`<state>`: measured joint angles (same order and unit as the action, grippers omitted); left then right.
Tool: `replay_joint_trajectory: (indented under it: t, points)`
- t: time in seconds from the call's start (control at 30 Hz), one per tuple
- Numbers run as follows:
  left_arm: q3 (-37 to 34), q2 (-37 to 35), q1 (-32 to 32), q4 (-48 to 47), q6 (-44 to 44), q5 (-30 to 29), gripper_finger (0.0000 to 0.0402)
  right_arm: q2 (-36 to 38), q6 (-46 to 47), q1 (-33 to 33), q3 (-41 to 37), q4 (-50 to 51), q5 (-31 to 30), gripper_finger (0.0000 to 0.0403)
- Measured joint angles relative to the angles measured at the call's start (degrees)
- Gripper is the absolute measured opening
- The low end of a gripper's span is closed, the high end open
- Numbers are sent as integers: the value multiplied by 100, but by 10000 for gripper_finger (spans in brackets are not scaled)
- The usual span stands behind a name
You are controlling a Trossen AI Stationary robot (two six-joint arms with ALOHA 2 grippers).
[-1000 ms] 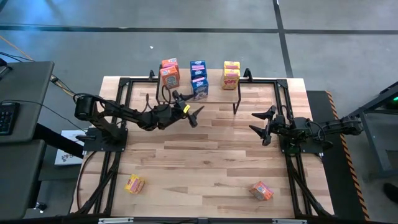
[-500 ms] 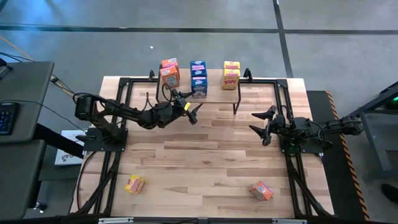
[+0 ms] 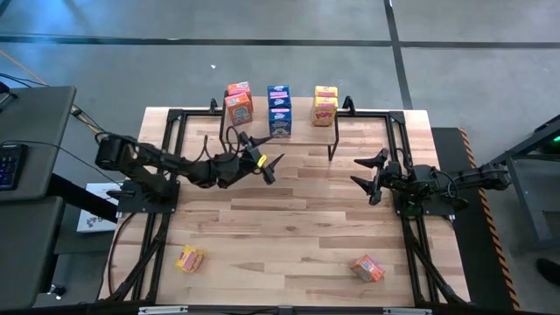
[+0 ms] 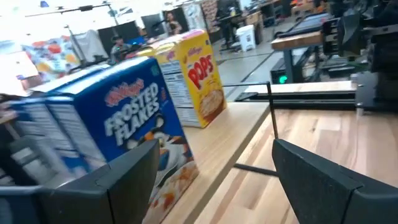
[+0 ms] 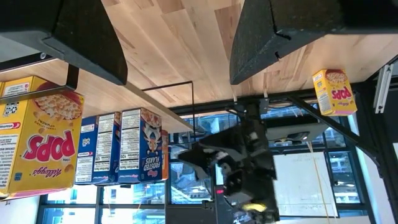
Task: Stack cereal on shelf
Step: Put the yellow cereal box on the shelf aligned with the other yellow cereal boxes
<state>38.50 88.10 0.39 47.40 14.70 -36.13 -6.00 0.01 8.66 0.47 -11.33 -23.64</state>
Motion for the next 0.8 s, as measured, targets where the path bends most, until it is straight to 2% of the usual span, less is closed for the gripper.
replay_joint_trajectory:
  t: [0.1,0.23,0.33,0.43,0.6,0.73,0.8]
  points:
    - [16,-352,-330,-613,-9,-450,303,1,0,-1,-1,0,1,277]
    - [424,-774,-786,-2148,-459,-1084,303,2,0,0,0,9,2,277]
    - [919,-1028,-1108,-3778,-1229,-1463,303,2,0,0,-2,36,2,277]
    - [1536,-1157,-1423,-5563,-2369,-1703,303,2,-1,0,0,53,2,277]
    - [2622,-1136,-1801,-8387,-4832,-1379,303,2,0,0,0,81,1,277]
    - [3002,-1063,-1942,-9825,-6648,-711,303,2,-2,-2,-1,105,1,277]
    - [3091,-1028,-1962,-10144,-7385,-309,303,0,0,-2,-2,119,2,277]
